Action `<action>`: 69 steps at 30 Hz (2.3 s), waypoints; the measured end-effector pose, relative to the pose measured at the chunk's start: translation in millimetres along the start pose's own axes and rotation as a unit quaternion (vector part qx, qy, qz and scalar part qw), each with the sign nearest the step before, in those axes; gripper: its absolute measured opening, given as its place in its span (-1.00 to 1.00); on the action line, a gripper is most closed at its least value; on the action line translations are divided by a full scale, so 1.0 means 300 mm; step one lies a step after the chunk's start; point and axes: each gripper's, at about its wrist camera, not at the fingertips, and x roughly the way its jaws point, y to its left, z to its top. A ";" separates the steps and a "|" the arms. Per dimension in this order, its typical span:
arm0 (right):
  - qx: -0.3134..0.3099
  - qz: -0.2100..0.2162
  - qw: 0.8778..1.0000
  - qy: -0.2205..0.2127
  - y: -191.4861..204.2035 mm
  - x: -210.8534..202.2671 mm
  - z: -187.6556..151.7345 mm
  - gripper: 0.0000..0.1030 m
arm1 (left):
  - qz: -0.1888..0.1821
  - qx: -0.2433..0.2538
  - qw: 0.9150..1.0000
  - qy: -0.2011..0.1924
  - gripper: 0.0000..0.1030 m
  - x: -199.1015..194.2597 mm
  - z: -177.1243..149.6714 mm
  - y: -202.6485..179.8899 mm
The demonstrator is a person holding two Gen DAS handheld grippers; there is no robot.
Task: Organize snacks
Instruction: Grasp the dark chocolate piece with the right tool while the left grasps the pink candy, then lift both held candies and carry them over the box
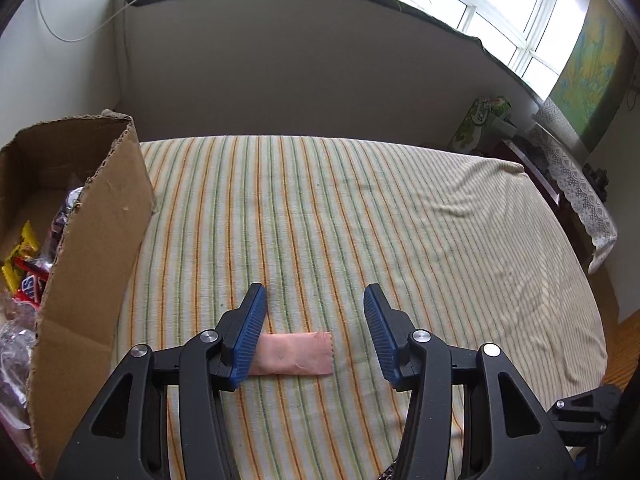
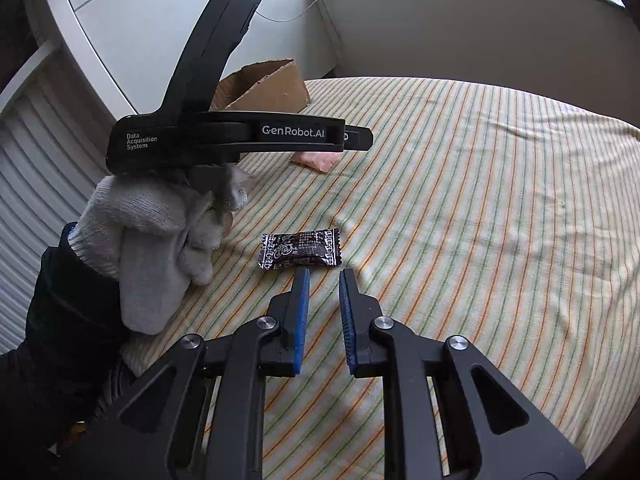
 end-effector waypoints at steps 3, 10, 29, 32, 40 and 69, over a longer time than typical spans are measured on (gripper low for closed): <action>-0.004 0.002 1.000 -0.001 0.002 -0.013 -0.008 -0.70 | 0.002 0.003 1.000 0.018 -0.05 -0.015 -0.009 0.001; -0.008 0.002 1.000 -0.011 -0.018 -0.054 -0.021 -0.70 | 0.037 0.037 0.998 0.027 -0.05 -0.066 -0.084 -0.031; 0.074 -0.036 0.997 -0.005 0.051 0.095 0.035 -0.25 | 0.046 0.011 0.999 -0.026 -0.65 -0.052 -0.071 0.017; 0.068 -0.047 0.997 -0.001 0.058 0.113 0.055 -0.23 | 0.033 0.008 0.999 -0.027 -0.65 -0.053 -0.073 0.023; -0.018 -0.122 0.992 0.007 0.146 0.185 0.088 -0.06 | 0.025 0.011 0.999 -0.027 -0.65 -0.083 -0.085 0.054; -0.012 -0.133 0.991 -0.028 0.057 0.106 0.086 -0.48 | 0.061 0.048 0.995 -0.064 -0.65 -0.143 -0.116 -0.027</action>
